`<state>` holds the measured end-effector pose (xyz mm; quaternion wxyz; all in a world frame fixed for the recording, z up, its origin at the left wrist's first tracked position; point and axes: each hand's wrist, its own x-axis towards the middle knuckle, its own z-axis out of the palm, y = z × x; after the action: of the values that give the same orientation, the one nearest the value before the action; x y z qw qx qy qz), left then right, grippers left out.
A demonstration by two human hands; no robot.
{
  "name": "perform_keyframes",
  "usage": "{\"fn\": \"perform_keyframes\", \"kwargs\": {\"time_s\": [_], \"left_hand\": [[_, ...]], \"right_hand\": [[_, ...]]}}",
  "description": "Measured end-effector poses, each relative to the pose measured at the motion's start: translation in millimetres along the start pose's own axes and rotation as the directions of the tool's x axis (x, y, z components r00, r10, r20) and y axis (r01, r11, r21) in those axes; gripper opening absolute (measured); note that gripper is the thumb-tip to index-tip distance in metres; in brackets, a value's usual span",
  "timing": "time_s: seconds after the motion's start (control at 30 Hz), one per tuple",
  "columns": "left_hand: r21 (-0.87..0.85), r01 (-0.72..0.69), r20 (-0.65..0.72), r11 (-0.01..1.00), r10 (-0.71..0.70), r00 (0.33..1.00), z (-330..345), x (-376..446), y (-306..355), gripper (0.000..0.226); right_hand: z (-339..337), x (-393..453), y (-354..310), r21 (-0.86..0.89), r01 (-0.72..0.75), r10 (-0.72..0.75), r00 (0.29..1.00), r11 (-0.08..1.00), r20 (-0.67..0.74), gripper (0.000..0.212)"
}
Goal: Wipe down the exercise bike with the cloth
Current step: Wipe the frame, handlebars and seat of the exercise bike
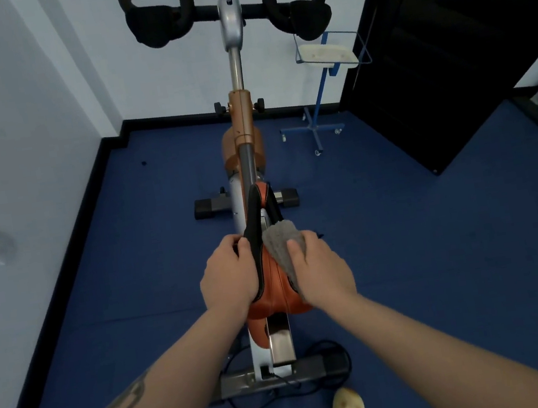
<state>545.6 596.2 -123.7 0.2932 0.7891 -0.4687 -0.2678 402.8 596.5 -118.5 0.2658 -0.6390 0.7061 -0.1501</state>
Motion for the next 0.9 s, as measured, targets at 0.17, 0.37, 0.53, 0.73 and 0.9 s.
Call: {"fn": "perform_keyframes", "kwargs": {"time_s": [0.17, 0.37, 0.53, 0.73, 0.9], "left_hand": [[-0.009, 0.002, 0.006, 1.000, -0.002, 1.000, 0.4, -3.1, -0.8, 0.028], [-0.006, -0.013, -0.010, 1.000, 0.013, 1.000, 0.9, 0.3, 0.7, 0.026], [-0.021, -0.003, 0.005, 1.000, 0.003, 1.000, 1.0, -2.8, -0.7, 0.027], [-0.004, -0.014, -0.003, 1.000, 0.014, 1.000, -0.3, 0.1, 0.6, 0.027], [-0.015, -0.002, -0.001, 1.000, 0.002, 1.000, 0.3, -3.1, -1.0, 0.028]], "right_hand": [[-8.6, 31.1, -12.0, 0.023, -0.169, 0.162, 0.969, 0.985, 0.186, 0.059], [-3.2, 5.5, 0.9, -0.010, -0.001, 0.001, 1.000, 1.000, 0.031, 0.051], [-6.4, 20.5, -5.7, 0.044, -0.135, 0.129, 0.984, 0.990, 0.126, 0.058], [-4.0, 0.9, 1.4, 0.037, -0.015, 0.013, 0.999, 0.999, 0.040, 0.051], [-6.8, 13.4, -3.2, 0.072, -0.112, 0.103, 0.987, 0.991, 0.124, 0.053]]}}
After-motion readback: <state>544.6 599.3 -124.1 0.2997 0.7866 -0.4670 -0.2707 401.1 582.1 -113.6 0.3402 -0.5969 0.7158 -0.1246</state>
